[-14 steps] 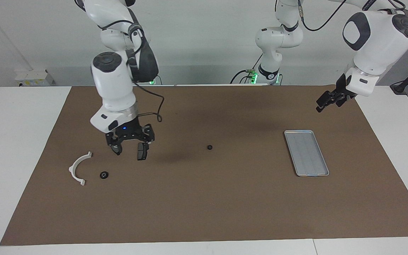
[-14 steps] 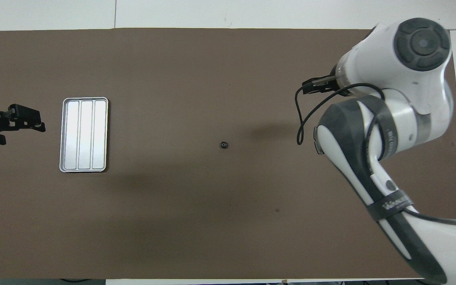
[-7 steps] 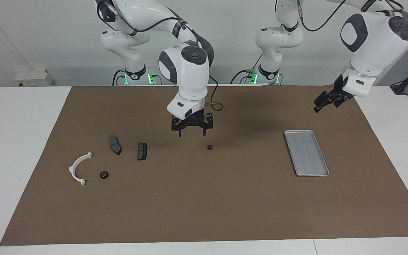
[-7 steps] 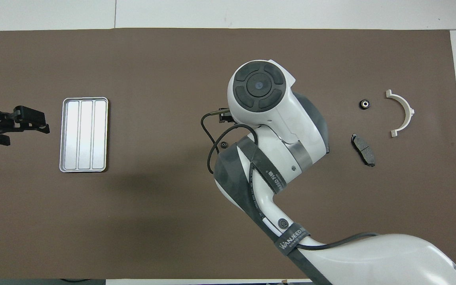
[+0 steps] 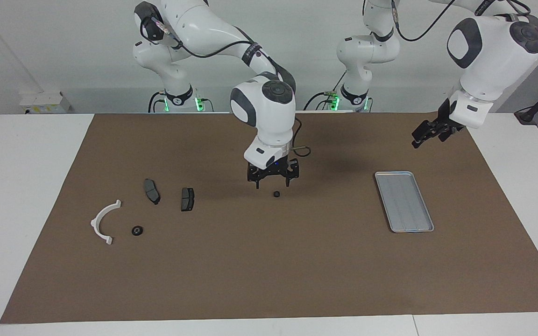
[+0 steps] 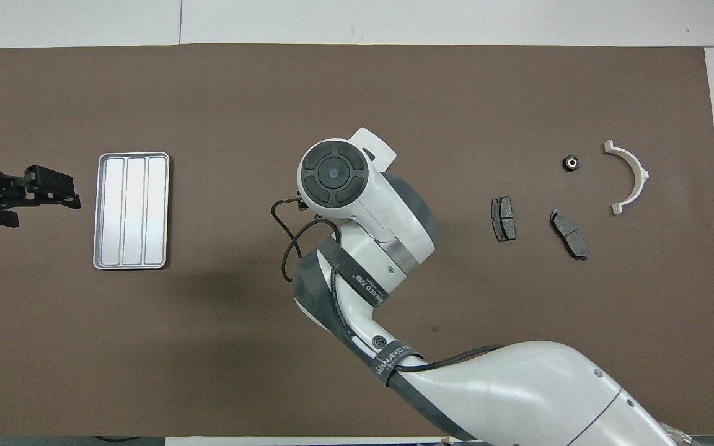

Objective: Place bearing gear from tray to pile
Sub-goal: 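Move the right gripper over the second bearing at mid-table, then lower the right gripper and grasp the second black bearing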

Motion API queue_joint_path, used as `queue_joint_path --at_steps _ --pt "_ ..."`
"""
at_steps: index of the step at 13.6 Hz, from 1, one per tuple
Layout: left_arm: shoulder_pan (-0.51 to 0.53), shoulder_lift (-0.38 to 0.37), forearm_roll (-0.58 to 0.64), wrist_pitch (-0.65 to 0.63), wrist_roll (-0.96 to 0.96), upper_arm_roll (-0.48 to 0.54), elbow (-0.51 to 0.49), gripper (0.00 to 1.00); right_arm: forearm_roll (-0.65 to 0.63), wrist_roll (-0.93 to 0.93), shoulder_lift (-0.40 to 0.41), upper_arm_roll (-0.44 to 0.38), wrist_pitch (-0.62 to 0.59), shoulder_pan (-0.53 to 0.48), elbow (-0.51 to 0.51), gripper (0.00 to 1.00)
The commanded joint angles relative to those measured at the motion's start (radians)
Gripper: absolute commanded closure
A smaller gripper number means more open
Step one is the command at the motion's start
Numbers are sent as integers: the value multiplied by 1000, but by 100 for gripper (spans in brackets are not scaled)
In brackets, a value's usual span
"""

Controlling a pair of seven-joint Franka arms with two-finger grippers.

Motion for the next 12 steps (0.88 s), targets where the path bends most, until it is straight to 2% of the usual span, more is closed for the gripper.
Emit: queue_joint_path --at_steps 1,5,12 --pt "-3 -26 18 10 1 3 -27 0 -8 12 34 1 19 -14 15 3" --pt "-4 -26 18 10 1 3 -26 0 -9 12 38 -1 73 -37 -48 4" --pt "-4 -33 18 -3 2 -2 -4 0 -2 32 17 1 68 -23 -131 4"
